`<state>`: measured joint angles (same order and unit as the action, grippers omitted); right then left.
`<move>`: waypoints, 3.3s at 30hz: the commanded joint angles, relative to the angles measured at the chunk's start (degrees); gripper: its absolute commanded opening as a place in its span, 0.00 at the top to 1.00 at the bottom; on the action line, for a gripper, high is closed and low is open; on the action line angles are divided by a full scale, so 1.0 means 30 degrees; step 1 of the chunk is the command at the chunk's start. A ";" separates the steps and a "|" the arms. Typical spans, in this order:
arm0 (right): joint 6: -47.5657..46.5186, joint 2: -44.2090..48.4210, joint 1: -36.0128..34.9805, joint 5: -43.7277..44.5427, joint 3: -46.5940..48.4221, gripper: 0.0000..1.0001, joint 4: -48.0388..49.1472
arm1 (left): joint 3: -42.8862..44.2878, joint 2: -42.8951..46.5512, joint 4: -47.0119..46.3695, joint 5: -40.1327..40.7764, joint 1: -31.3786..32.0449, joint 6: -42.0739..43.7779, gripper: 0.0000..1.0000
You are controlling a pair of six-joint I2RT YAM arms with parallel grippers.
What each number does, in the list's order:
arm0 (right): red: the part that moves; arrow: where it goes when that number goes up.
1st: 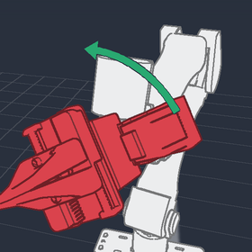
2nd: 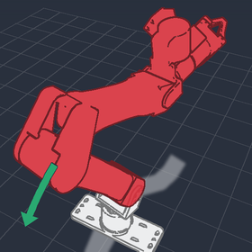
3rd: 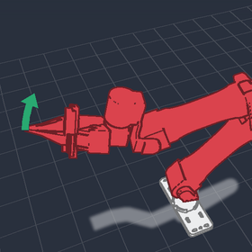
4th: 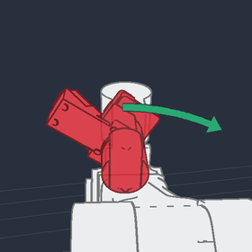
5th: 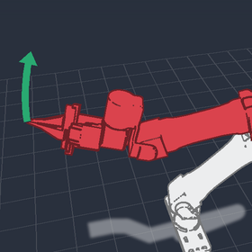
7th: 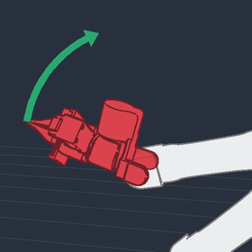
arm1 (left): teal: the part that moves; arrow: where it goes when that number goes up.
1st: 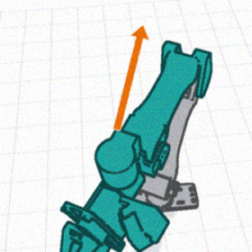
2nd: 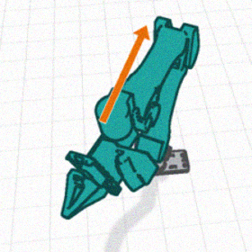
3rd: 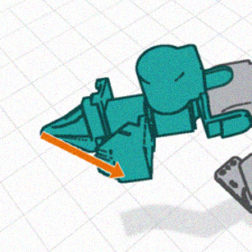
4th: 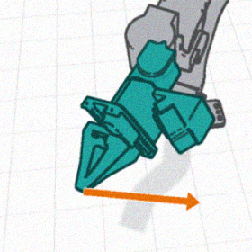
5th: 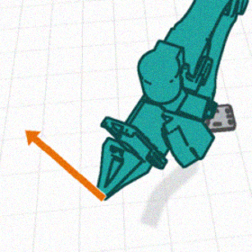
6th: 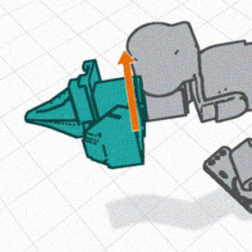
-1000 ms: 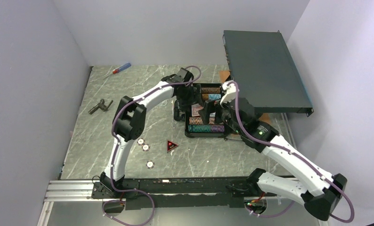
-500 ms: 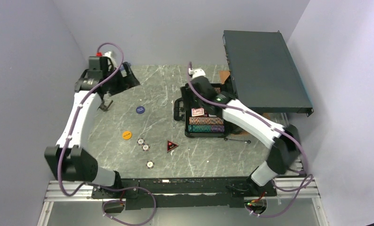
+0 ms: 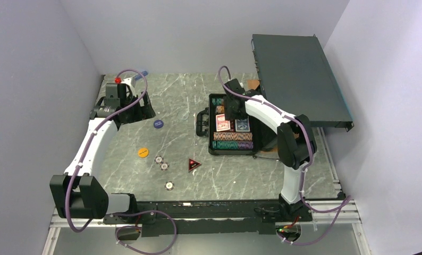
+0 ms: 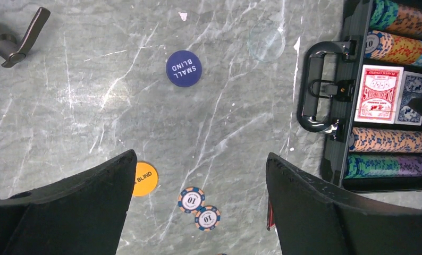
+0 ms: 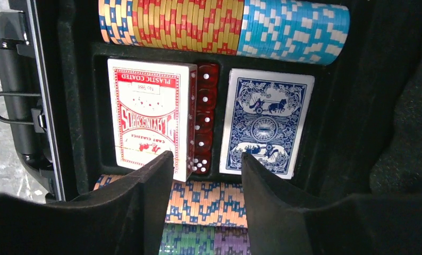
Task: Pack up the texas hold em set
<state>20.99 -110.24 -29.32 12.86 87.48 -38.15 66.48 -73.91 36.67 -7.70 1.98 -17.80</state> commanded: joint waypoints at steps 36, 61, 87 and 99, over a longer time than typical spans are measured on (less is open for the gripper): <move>-0.1155 -0.3147 -0.1630 0.1316 -0.0261 0.79 0.2599 | -0.0135 -0.0028 -0.1625 -0.0993 0.0045 0.0330 0.09; -0.4718 0.0339 -0.6022 0.5379 0.0414 0.30 0.2587 | -0.0080 -0.0918 -0.1563 -0.1004 0.0106 0.0237 0.08; -0.8792 -0.0784 -1.0327 -0.6321 -0.1892 0.00 0.2714 | -0.0638 0.1091 -0.1702 0.1793 0.0071 -0.0103 0.03; -0.8581 -0.1187 -1.0388 -0.5701 -0.2560 0.03 0.2688 | -0.0585 0.0922 -0.1686 0.1612 0.0080 -0.0105 0.03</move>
<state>-4.49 -114.13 -60.45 -4.75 80.88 -30.76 64.86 -72.07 33.58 -2.61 2.13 -17.87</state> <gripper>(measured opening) 0.972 0.970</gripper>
